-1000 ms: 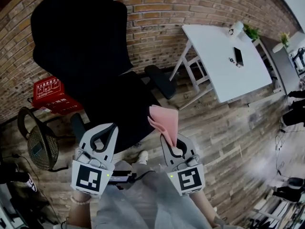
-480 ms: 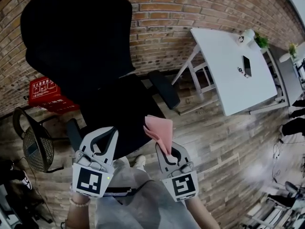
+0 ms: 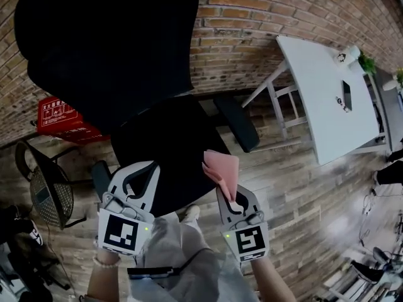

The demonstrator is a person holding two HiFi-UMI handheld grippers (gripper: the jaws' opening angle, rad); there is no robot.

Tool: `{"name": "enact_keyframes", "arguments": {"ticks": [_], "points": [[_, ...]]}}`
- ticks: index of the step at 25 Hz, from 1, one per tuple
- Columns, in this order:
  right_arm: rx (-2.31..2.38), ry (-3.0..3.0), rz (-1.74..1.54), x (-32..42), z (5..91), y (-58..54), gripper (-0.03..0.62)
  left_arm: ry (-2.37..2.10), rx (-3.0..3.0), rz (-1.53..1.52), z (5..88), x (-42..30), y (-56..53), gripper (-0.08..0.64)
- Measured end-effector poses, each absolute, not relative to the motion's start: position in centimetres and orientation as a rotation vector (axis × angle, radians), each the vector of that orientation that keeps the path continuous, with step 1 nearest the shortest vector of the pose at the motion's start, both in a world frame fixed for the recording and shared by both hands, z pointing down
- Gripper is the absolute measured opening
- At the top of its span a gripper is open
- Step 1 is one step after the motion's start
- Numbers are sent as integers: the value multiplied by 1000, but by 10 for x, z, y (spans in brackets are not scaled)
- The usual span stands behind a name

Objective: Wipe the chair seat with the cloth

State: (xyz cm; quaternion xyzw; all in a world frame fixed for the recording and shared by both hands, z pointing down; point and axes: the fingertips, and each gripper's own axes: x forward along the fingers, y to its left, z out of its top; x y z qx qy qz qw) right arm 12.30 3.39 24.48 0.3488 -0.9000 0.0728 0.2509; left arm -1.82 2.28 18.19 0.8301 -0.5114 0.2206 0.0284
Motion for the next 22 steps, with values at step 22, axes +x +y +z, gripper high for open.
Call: {"name": "enact_keyframes", "arguments": {"ticks": [22], "points": [[1065, -2277, 378, 27, 427, -86, 54, -1425, 2597, 708, 330, -108, -81, 18]]}}
